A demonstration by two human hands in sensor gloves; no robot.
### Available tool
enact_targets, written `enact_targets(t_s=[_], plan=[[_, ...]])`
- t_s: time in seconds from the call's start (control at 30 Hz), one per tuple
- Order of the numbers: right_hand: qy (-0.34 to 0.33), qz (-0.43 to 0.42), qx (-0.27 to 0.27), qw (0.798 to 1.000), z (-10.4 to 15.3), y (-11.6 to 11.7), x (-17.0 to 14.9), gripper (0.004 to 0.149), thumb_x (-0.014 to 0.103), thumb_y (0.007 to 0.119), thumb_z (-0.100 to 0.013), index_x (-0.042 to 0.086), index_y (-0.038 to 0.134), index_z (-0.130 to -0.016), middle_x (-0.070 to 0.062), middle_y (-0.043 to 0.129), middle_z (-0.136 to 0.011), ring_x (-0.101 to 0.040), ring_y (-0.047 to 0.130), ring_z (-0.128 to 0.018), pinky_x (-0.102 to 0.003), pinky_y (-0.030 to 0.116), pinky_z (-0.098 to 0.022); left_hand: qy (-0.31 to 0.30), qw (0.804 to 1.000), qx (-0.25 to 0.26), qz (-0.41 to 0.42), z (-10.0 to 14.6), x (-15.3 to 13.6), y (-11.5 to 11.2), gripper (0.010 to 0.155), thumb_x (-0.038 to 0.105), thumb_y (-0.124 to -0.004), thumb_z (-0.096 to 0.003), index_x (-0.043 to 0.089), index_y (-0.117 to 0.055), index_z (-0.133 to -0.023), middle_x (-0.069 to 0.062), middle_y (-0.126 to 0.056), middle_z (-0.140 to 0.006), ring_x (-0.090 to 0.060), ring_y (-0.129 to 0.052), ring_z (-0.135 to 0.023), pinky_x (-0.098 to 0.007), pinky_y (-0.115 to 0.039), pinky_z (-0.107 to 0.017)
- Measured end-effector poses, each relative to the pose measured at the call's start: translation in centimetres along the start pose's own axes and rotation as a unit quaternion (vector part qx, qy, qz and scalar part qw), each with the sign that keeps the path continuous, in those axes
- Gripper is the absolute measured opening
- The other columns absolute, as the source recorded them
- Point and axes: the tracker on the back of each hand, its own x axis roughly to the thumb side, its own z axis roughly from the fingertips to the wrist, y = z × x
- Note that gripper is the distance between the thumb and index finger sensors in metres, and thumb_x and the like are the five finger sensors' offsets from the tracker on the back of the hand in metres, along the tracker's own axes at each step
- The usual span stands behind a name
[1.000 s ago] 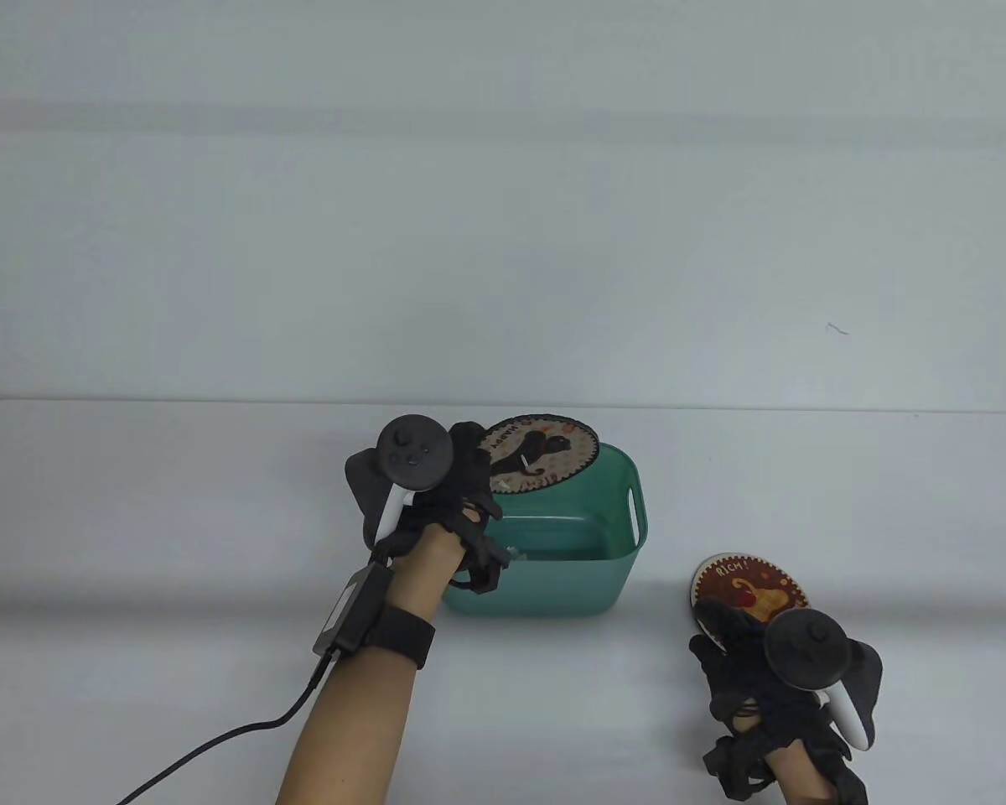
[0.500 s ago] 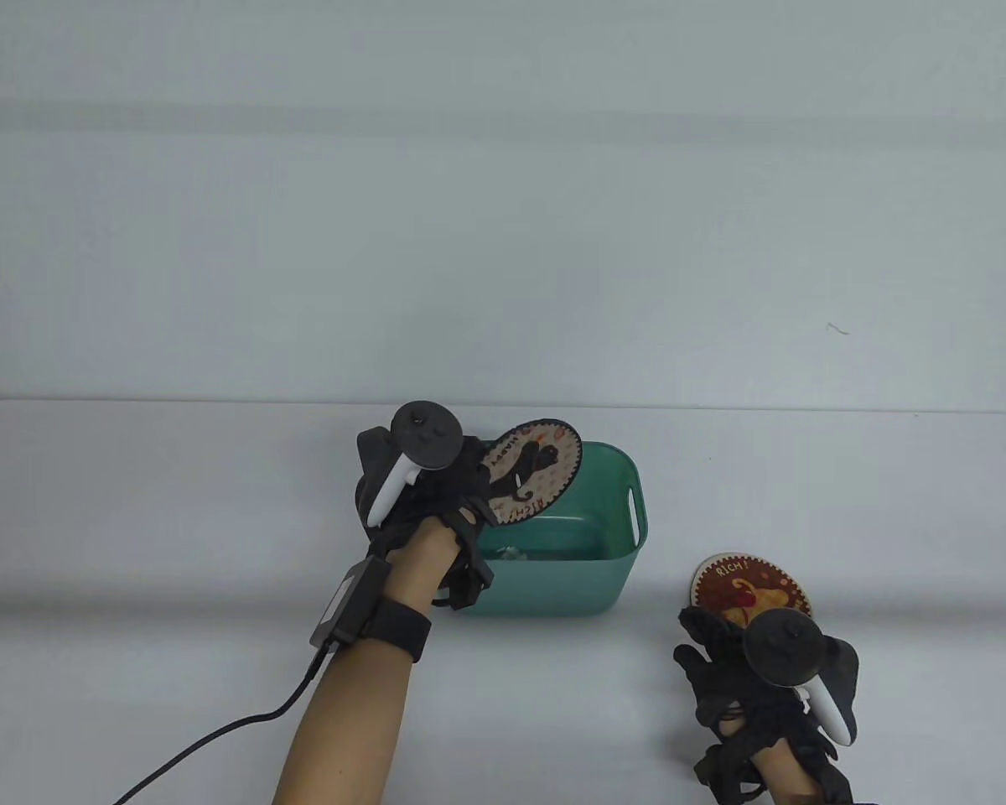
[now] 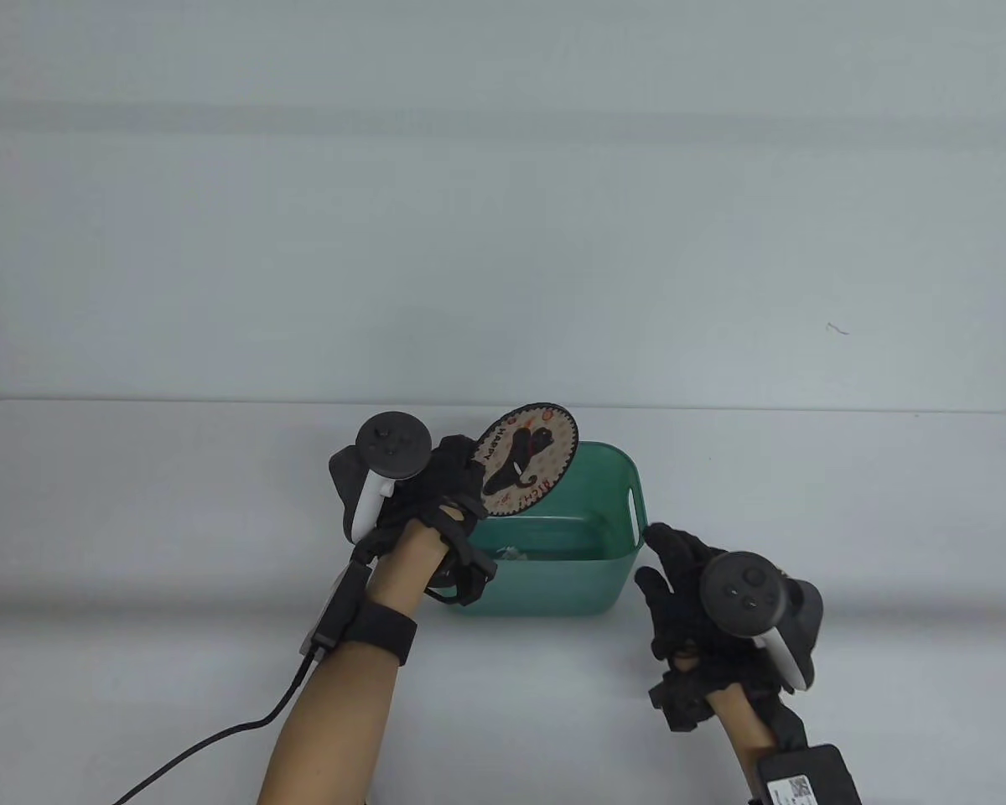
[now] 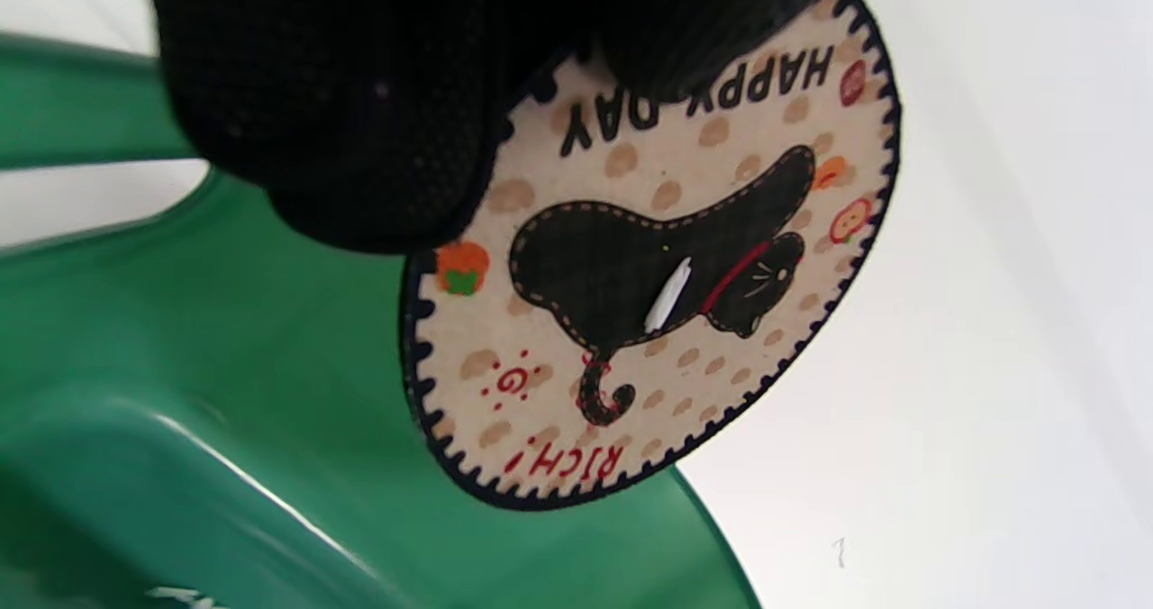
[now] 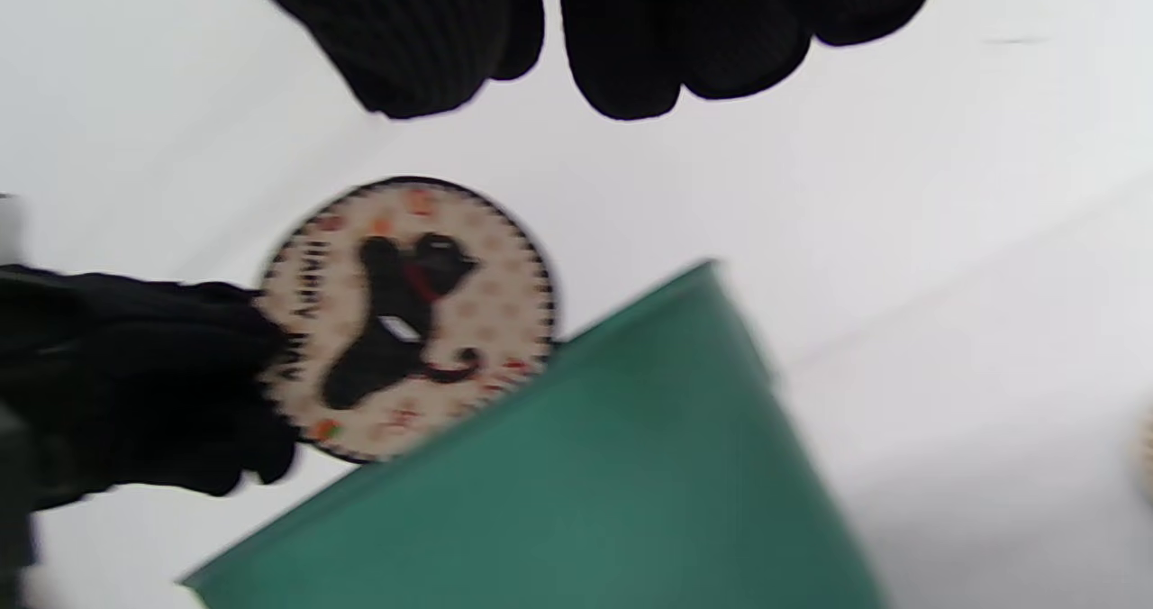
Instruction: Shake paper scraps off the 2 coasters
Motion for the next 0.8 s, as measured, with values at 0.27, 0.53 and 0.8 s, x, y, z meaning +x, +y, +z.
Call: enact_targets(t_s=[0.27,0.53,0.8], plan=[[-0.021,0.088,0.043,0.995,-6.3,3.3,6.5,0.064,0.036,0.074,-0.046,0.040,0.033,-0.096,-0.006,0.048,-0.103,-0.029,0.054,-0.089,-0.048,0.049,-0.066,-0.026,0.999,0.011,0.027,0.1,0.1,-0.6,0.041,0.027,-0.077,-0.0466,0.011,-0.068,-0.084,-0.016,-0.085,-0.073,-0.034,-0.101,-0.049,-0.038,-0.090,-0.032],[0.044,0.158,0.130,0.978,-9.5,6.7,4.8,0.050,0.039,0.074,-0.045,0.036,0.057,-0.092,-0.007,0.048,-0.102,-0.031,0.050,-0.090,-0.048,0.046,-0.067,-0.047,0.998,0.013,0.026,0.3,0.1,-0.5,0.042,0.027,-0.077,-0.0467,0.011,-0.068,-0.084,-0.016,-0.084,-0.075,-0.034,-0.100,-0.050,-0.038,-0.090,-0.033],[0.033,0.178,0.150,0.972,-9.4,6.7,3.8,0.066,0.034,0.075,-0.045,0.034,0.033,-0.097,-0.004,0.057,-0.099,-0.030,0.056,-0.087,-0.048,0.049,-0.065,-0.029,0.998,0.030,0.042,0.2,-1.2,0.4,0.042,0.027,-0.077,-0.0468,0.011,-0.068,-0.085,-0.016,-0.084,-0.075,-0.035,-0.100,-0.051,-0.038,-0.090,-0.033]])
